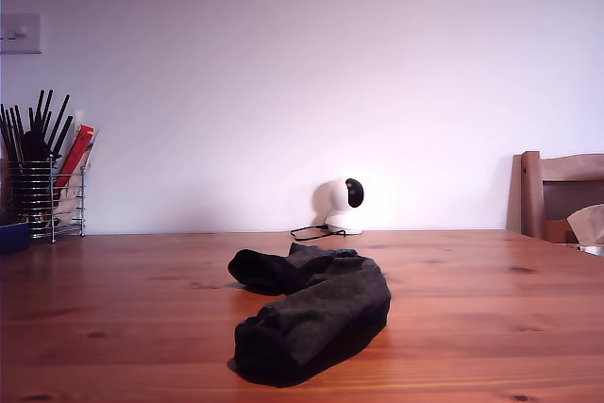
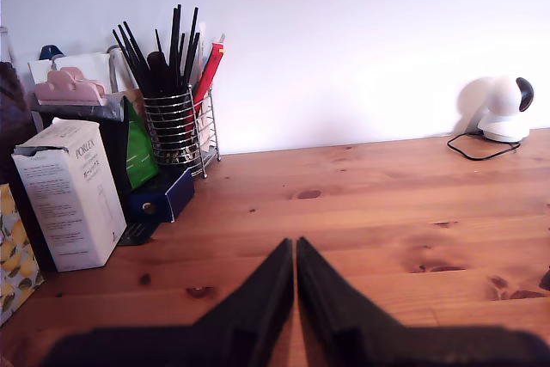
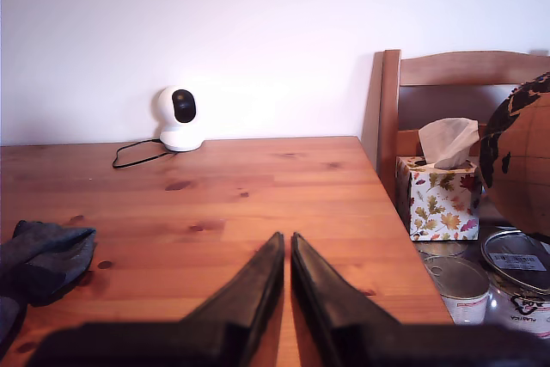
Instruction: Fold the socks in front of you. After folding them, place them to the right side.
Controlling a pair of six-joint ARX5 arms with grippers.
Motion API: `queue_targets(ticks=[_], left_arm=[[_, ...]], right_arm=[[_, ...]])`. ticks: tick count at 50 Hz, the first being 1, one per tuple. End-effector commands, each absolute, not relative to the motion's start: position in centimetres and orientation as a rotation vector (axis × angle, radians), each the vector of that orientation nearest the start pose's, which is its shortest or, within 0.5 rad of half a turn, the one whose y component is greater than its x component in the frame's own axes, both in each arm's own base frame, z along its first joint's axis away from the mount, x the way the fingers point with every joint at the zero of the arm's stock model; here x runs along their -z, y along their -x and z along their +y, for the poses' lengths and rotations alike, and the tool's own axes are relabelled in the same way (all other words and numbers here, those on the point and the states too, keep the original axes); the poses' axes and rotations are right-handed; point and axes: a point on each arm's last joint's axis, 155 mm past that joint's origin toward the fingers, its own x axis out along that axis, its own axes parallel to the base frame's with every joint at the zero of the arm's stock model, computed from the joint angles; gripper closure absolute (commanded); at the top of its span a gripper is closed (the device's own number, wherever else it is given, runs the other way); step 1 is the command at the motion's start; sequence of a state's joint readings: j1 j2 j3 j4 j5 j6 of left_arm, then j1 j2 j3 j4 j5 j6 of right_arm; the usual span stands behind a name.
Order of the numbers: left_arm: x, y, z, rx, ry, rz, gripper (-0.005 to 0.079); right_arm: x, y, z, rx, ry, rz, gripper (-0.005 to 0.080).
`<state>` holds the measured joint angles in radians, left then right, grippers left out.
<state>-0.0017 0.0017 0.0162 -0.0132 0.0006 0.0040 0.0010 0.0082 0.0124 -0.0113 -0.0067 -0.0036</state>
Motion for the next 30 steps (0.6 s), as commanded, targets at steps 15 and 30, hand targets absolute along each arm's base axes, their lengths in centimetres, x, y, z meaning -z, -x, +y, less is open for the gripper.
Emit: queue_targets(ticks=[15, 30], left_arm=[[-9.85, -24.3, 0.27, -0.017, 0.05, 0.264, 0.0763], [-10.63, -24.49, -0.12, 0.004, 0.058, 0.233, 0.0763]], right_arm=[[-12.79, -24.71, 3.15, -0.163, -0.035, 0.152, 0.0763], [-13.74, -24.82, 3.17, -0.165, -0.035, 0.114, 0.0763]])
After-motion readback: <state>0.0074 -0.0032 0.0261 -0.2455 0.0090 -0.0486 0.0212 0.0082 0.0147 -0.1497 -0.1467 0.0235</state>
